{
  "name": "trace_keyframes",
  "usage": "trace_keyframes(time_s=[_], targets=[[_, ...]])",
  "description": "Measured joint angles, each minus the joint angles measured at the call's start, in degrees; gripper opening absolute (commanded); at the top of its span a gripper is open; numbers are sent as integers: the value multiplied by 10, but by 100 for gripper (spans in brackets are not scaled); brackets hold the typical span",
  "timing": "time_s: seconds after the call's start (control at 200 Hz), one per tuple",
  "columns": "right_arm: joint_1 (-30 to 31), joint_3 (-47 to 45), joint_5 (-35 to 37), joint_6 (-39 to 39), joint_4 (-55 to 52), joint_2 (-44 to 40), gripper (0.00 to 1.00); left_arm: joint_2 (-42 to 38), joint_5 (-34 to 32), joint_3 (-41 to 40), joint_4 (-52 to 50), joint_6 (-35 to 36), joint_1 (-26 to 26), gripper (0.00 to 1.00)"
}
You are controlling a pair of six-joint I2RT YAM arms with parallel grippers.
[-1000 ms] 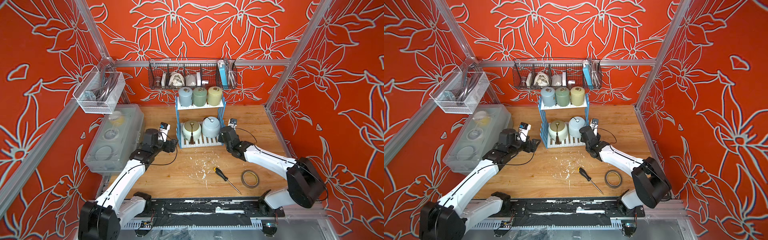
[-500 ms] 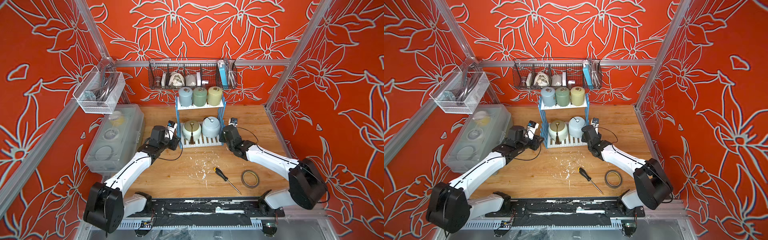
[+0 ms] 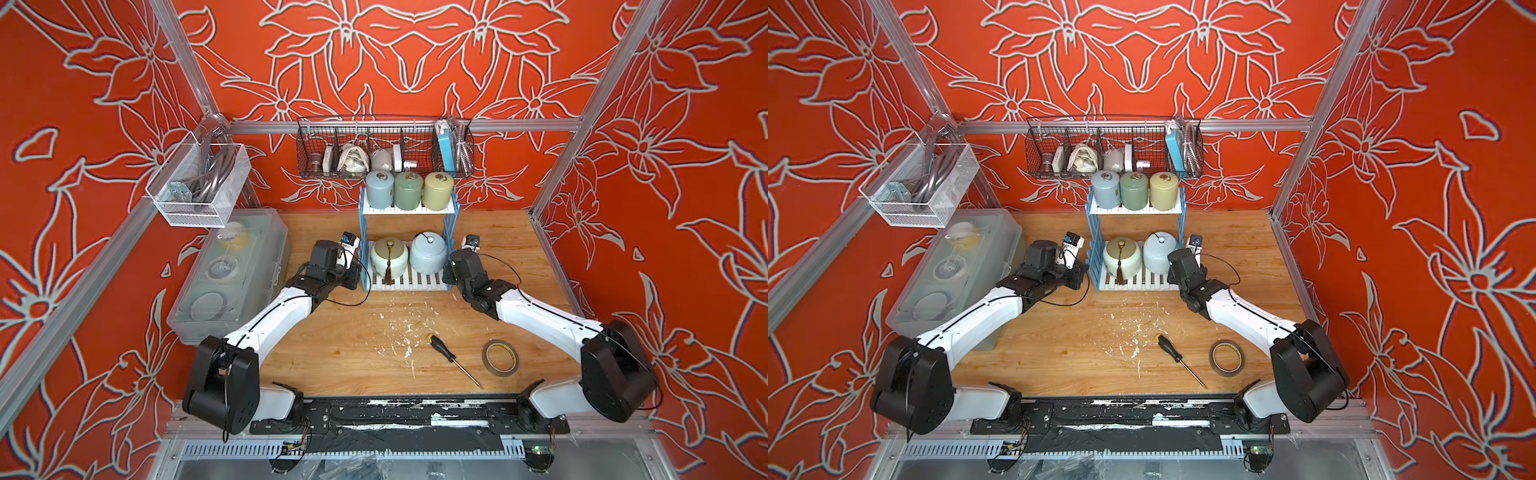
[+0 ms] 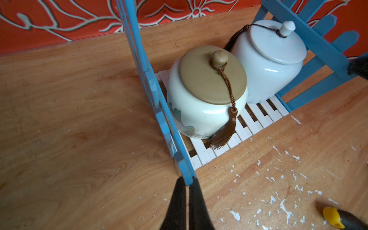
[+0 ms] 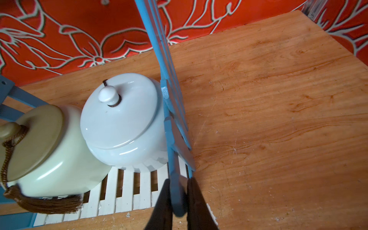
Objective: Remove the tea canisters from the shelf
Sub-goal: Move the shelf to the center of the board, then pick up the tea canister from the shelf.
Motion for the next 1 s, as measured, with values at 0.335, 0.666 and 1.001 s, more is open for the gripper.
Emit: trace_keyframes(time_s=[0.335,0.666,1.001], targets=[[-15,2,-7,-26,4,4,0,12,-6,9,3,-4,-11,0],[-33,17,-32,-59,-3,12,31,4,-2,9,-4,-7,-23,50],[-36,27,-59,-111,-63,-122,51,-123,-15,26,-83,-11,-26,80]])
